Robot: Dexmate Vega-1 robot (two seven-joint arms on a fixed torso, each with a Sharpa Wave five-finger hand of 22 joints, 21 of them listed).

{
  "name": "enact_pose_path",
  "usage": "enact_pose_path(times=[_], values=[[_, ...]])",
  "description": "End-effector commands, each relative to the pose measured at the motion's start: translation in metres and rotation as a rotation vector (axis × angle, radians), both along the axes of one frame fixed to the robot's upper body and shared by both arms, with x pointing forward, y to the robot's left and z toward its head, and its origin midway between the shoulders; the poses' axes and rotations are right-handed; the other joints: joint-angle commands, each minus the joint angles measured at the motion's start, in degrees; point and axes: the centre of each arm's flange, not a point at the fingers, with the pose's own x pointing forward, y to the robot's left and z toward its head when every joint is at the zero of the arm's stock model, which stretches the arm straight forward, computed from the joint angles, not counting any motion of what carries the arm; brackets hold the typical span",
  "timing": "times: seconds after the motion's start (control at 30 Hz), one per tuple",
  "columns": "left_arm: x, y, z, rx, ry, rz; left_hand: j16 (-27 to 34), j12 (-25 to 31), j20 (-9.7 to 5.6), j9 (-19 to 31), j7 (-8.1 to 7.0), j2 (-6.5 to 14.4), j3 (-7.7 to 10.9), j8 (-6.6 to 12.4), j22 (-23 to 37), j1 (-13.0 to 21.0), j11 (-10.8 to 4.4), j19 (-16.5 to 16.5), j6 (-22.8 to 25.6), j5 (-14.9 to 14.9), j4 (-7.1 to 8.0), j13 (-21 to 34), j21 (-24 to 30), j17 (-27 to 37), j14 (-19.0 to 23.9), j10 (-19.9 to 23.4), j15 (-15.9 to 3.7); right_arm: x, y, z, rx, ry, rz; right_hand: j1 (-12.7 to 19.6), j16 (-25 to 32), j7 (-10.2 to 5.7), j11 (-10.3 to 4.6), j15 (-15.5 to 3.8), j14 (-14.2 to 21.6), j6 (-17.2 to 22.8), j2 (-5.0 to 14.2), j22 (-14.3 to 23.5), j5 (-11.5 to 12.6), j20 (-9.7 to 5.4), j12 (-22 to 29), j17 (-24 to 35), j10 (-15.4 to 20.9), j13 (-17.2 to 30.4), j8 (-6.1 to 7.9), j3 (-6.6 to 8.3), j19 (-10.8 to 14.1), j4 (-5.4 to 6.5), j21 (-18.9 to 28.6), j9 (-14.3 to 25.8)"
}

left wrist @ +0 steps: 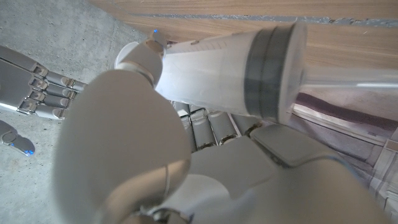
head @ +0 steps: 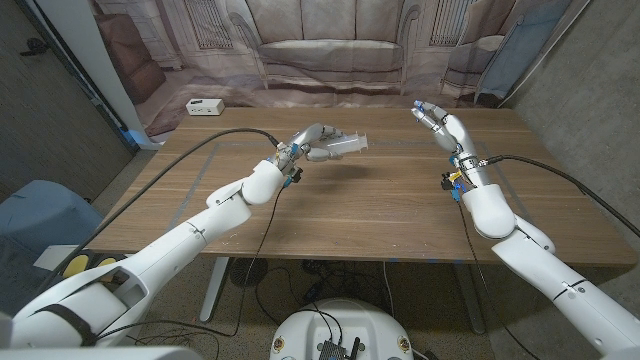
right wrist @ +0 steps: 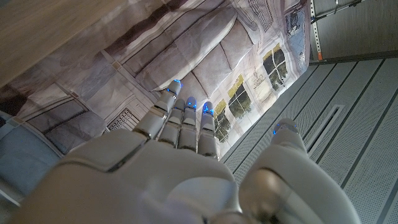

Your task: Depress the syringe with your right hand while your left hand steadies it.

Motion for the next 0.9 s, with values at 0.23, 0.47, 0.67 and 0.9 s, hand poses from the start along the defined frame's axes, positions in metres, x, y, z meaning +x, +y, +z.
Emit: enact_pose_path(times=[0.23,0.47,0.67,0.9], values=[[0.007,0.003,-0.017,0.04,0.05,0.023,0.4,0.2,-0.1,0.2,-0.09,4.9,1.22,0.17,0.1,0.4,-0.34,-0.5,-0.2,0.5,1.25,0.3,0.3,0.3,2.1,0.1,-2.6,0.003,-0.001,-0.001,0.001,0.014,0.003,0.4,0.0,0.4,0.12,0.23,0.2,0.4,-0.03,0.3,0.0,-0.15,0.3,0.2,0.4,0.2,0.4,-0.17,0.2,0.13,0.0,0.1],[0.009,0.006,-0.021,0.056,0.054,0.044,0.3,0.2,-0.22,0.2,-0.1,4.9,1.19,0.18,0.1,0.5,-0.32,-0.7,-0.3,0.5,1.23,0.3,0.2,0.4,1.9,0.0,-2.74,0.005,0.0,-0.001,0.002,0.022,0.007,0.4,0.0,0.37,0.13,0.29,0.2,0.4,0.03,0.3,0.0,-0.14,0.3,0.2,0.4,0.2,0.41,-0.17,0.3,0.13,0.0,0.1],[0.01,0.008,-0.025,0.067,0.065,0.054,0.3,0.1,-0.32,0.2,-0.23,4.9,1.2,0.17,0.1,0.6,-0.42,-1.0,-0.4,0.5,1.22,0.3,0.2,0.3,1.8,-0.1,-2.68,0.006,0.001,-0.001,-0.001,0.025,0.007,0.4,0.0,0.41,0.11,0.23,0.2,0.5,0.01,0.3,0.0,-0.16,0.3,0.2,0.4,0.2,0.41,-0.2,0.3,0.13,0.0,0.1],[0.013,0.009,-0.031,0.069,0.083,0.06,0.2,0.0,-0.31,0.2,-0.23,4.9,1.15,0.14,0.1,0.7,-0.41,-1.2,-0.5,0.5,1.21,0.3,0.2,0.4,1.5,-0.4,-2.54,0.007,0.001,-0.001,-0.005,0.032,0.007,0.4,0.0,0.39,0.09,0.25,0.2,0.5,0.02,0.3,0.0,-0.16,0.3,0.2,0.5,0.2,0.43,-0.22,0.3,0.14,0.0,0.1]])
